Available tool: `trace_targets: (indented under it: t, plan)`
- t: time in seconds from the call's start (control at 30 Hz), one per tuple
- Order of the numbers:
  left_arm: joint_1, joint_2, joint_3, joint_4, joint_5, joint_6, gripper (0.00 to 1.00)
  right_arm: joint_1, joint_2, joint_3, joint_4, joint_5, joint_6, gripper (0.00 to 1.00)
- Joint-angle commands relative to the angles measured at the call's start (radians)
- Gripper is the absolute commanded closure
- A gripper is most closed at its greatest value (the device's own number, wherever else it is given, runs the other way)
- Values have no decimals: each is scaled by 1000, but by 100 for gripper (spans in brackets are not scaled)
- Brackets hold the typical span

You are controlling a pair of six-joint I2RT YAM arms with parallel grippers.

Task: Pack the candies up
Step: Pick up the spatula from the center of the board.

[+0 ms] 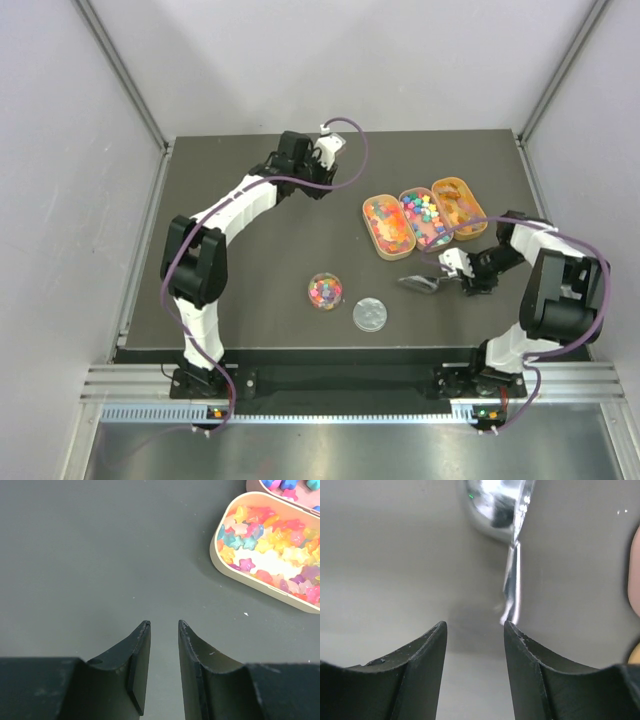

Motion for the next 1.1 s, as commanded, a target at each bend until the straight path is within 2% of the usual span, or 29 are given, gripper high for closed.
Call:
trace_targets:
  t: [0.0, 0.47, 0.57, 0.73, 1.07]
  plan:
    - [-16, 9, -4, 18, -11, 19, 66, 14, 44, 60, -1, -40, -309, 51]
    - [-44, 61, 29, 22, -16, 23, 66, 12, 63, 122, -107, -21, -385, 51]
    - [-46, 68, 31, 25, -14, 19, 66, 14, 58, 105, -140, -15, -463, 51]
    - [-47, 77, 37, 25, -17, 19, 66, 32, 49, 33, -131, 25, -552, 52]
    - [-49, 72, 25, 24, -26, 22, 66, 55, 72, 34, -6, -50, -527, 53]
